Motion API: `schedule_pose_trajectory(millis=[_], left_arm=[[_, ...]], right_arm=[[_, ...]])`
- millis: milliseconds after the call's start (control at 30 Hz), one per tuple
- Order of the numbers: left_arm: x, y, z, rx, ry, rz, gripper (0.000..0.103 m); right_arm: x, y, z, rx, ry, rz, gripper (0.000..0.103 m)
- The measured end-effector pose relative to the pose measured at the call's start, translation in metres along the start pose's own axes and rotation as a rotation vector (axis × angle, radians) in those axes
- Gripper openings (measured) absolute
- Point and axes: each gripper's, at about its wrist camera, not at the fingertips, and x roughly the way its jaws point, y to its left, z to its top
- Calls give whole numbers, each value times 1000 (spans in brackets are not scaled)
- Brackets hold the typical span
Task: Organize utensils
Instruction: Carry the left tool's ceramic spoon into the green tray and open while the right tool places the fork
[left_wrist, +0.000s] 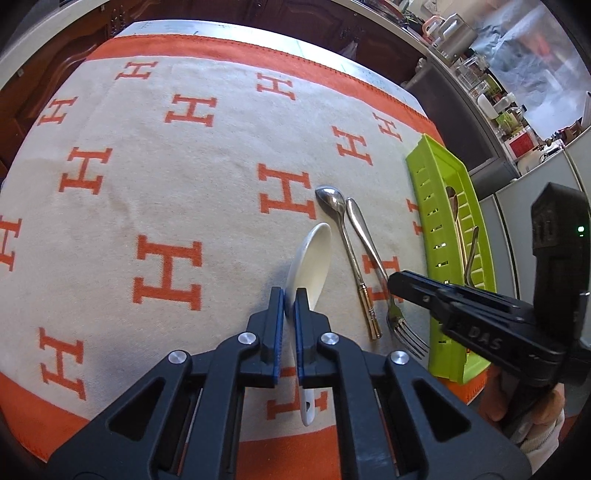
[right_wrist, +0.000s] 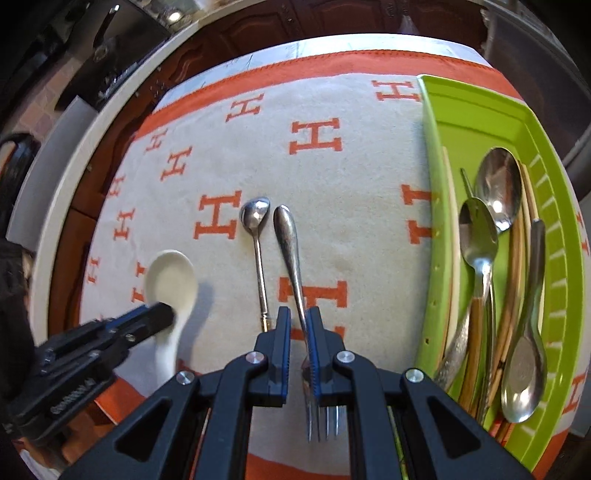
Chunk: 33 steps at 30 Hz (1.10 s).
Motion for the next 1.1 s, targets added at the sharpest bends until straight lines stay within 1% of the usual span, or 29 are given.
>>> schedule_pose_trajectory(millis=[100, 200, 267, 300, 367, 567, 833, 1000, 1100], left_arm=[[-2, 2, 0, -2, 0, -8, 3], [-2, 4, -1, -7, 0, -12, 3], [-1, 5, -1, -10, 2, -16, 3], [-1, 5, -1, -10, 3, -17, 3], [-1, 4, -1, -10, 2, -19, 3], [-5, 1, 0, -6, -5, -22, 3], [-14, -13, 1, 26, -14, -37, 3], [-19, -38, 1, 70, -16, -56, 3], [-22, -62, 4, 112, -20, -77, 3]], right_arm=[[7, 7, -2, -62, 7, -48, 10], [8, 14, -7, -118, -26, -89, 10], [8, 17, -9, -144, -42, -112, 9], [8, 17, -10, -151, -51, -129, 5], [7, 16, -13, -153, -66, -131, 4], [-3, 6, -16, -88, -78, -74, 4], [-33, 1, -28, -36, -109, 12, 4], [-59, -9, -33, 15, -148, 56, 4], [-76, -23, -35, 53, -172, 70, 4]])
